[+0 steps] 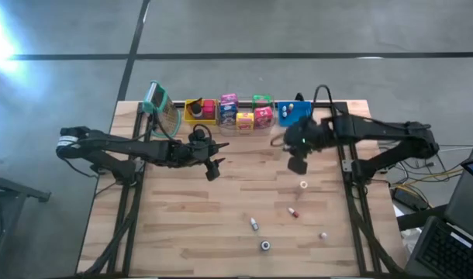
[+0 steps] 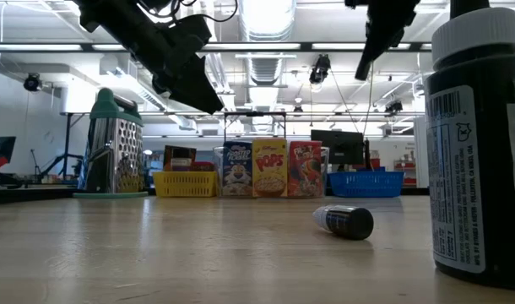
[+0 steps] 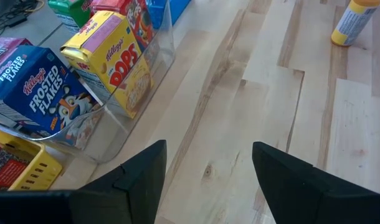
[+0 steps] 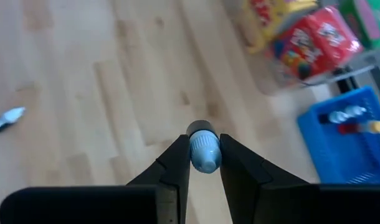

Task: Pick & Place Kitchen Items
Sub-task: Put the top blue bottle into the blue bin

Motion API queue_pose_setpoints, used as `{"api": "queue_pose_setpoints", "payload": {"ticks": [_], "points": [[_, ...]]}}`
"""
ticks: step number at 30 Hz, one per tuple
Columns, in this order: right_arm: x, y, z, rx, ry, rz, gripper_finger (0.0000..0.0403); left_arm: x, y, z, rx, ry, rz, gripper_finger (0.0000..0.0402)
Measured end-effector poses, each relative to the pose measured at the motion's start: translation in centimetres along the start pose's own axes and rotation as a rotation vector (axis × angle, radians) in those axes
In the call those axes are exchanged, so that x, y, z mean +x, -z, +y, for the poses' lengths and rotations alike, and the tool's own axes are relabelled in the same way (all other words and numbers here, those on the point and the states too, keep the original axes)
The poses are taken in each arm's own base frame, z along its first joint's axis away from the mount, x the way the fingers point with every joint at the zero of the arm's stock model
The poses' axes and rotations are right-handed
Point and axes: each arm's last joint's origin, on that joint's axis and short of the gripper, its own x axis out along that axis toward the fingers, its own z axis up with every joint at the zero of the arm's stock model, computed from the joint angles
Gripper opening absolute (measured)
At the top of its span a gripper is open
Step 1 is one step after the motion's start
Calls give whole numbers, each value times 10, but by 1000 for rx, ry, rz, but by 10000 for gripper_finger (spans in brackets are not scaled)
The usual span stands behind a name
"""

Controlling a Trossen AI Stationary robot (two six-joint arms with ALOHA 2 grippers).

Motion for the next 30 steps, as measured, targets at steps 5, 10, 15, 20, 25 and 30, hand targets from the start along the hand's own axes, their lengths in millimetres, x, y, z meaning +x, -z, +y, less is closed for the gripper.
{"api": "queue_pose_setpoints", "payload": {"ticks": [5,10,15,20,25,30], "points": [[11,-6,-31,52,53,34,65,0,0,0,0,0,0,243],[25,-11,-59,104,87,70,67,0,0,0,0,0,0,243],[36,-14,-82,153,107,83,66,0,0,0,0,0,0,243],[45,-15,-104,200,137,98,67,0,0,0,0,0,1,243],[54,-15,-128,257,130,95,67,0,0,0,0,0,0,243],[64,-13,-145,267,130,119,66,0,0,0,0,0,0,243]]}}
